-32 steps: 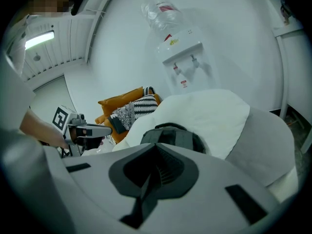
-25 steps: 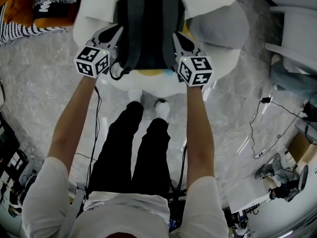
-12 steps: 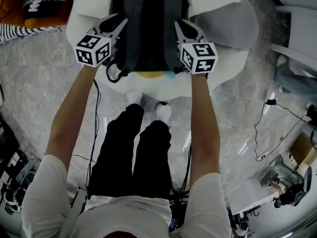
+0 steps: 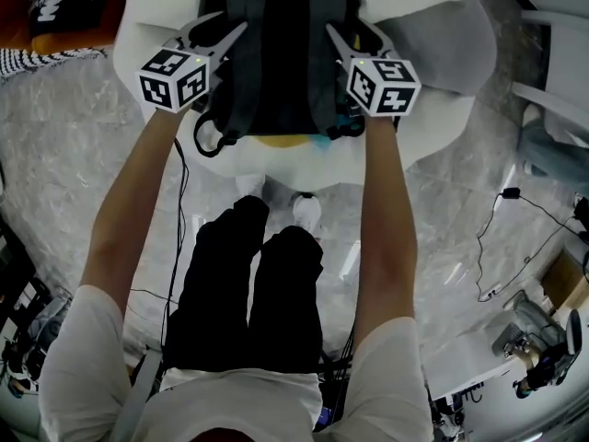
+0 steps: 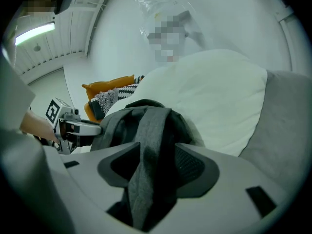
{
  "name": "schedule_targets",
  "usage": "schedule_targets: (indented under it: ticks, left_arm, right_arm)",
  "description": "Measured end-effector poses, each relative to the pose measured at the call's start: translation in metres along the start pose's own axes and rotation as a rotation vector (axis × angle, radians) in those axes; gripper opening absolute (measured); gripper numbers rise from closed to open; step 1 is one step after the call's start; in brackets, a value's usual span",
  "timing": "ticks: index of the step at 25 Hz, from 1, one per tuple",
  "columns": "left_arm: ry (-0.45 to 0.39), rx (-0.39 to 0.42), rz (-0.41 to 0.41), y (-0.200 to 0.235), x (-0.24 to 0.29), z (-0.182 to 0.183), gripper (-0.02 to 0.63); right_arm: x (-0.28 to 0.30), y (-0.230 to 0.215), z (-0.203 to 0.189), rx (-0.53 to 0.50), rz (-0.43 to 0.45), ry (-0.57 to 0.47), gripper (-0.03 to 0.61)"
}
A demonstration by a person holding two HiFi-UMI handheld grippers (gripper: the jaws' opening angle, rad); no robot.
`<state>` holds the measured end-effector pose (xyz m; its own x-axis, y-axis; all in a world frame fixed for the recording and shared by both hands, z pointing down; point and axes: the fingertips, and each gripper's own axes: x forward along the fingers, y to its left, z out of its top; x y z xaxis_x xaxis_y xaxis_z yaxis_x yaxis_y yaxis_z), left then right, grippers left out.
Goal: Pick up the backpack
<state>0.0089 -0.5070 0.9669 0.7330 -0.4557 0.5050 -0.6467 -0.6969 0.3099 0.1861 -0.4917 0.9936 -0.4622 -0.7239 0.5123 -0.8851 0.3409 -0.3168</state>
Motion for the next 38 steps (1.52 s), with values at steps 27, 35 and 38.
schedule_targets:
  ticks: [27,35,38]
  left_arm:
    - [-0.028,0.038,-0.033,-0.017,-0.017,0.029,0.032]
    - [-0.024,0.030,-0.032,-0.044,-0.053,0.053,0.031]
    - [-0.021,0.018,-0.031,-0.058,-0.068,0.061,0.031]
  right_arm:
    - [-0.009,0.032,0.018,0.049,0.060,0.000,0.041]
    - [-0.054,0.059,0.048,0.050,0.063,-0.001,0.040]
    - [-0.074,0.070,0.057,0.058,0.067,0.001,0.040]
